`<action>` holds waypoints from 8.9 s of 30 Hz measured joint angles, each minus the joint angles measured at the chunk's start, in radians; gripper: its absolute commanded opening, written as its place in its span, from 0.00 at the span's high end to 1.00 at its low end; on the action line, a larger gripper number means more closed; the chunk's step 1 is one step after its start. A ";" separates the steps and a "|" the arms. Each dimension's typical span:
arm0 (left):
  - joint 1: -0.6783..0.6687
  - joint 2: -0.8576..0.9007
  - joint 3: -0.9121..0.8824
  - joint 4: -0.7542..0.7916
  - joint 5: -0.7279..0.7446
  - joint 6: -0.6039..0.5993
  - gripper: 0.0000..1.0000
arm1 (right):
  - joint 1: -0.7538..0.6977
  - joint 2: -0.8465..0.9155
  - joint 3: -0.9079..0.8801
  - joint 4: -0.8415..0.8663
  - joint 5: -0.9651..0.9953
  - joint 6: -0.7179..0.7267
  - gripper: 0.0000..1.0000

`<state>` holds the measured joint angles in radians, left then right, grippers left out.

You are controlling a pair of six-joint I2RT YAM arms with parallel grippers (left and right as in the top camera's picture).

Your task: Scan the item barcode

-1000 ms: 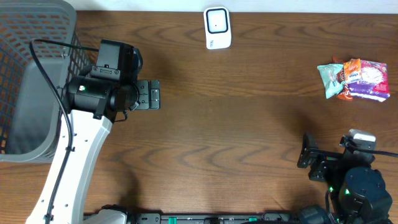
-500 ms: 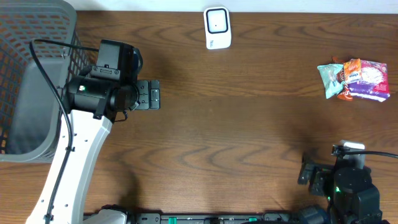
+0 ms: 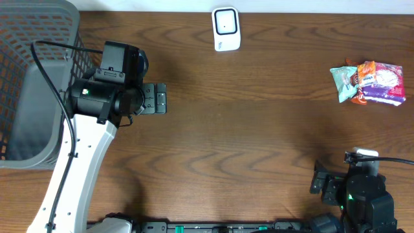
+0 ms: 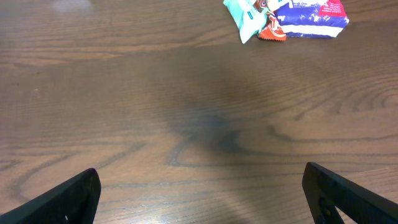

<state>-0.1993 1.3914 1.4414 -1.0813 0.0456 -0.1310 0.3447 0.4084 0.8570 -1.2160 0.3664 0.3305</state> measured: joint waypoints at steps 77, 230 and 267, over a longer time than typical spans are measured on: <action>0.000 0.000 0.000 0.000 0.000 0.000 0.02 | -0.339 -0.396 -0.726 1.049 -0.517 -0.180 0.01; 0.000 0.000 0.000 0.000 0.000 0.000 0.02 | -0.339 -0.396 -0.848 1.142 -0.400 -0.290 0.01; 0.000 0.000 0.000 0.000 0.000 0.000 0.02 | -0.339 -0.396 -0.848 1.143 -0.417 -0.289 0.01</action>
<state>-0.1993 1.3914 1.4414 -1.0813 0.0456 -0.1310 0.0055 0.0120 0.0090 -0.0734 -0.0502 0.0414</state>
